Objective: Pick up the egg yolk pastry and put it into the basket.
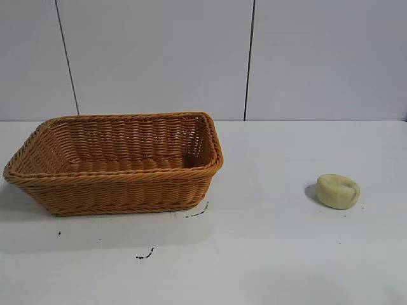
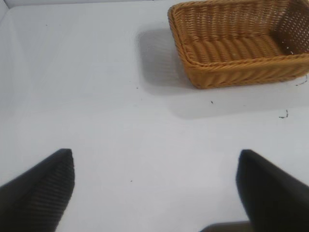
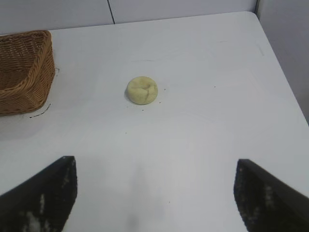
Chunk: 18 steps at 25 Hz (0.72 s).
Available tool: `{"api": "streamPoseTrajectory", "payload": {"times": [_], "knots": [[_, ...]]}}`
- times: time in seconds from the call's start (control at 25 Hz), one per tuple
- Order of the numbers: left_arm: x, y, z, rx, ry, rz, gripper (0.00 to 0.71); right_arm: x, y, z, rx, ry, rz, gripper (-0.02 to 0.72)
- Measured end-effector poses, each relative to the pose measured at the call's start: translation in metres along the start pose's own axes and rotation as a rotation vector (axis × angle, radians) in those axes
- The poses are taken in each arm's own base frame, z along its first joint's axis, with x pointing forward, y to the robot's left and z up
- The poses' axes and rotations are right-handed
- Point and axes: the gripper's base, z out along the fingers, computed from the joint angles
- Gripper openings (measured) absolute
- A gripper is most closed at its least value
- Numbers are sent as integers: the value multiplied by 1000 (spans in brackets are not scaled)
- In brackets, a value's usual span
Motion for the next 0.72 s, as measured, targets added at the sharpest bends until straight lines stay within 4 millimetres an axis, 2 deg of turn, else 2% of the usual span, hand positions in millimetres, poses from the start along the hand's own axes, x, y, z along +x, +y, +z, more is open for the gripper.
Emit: {"api": "streamPoseTrajectory", "payload": {"times": [0.36,0.48,0.6,0.72], "knots": [[0,0,0,0,0,0,693,0,0,0,0,0,0,636],[0,0,0,0,0,0,693,0,0,0,5,-1,-3,678],[0,0,0,0,0,0,693,-1,0,2,1,13,0,689],[0,0,0,0,0,0,693,-12,2,10,1,90,9,689]]}}
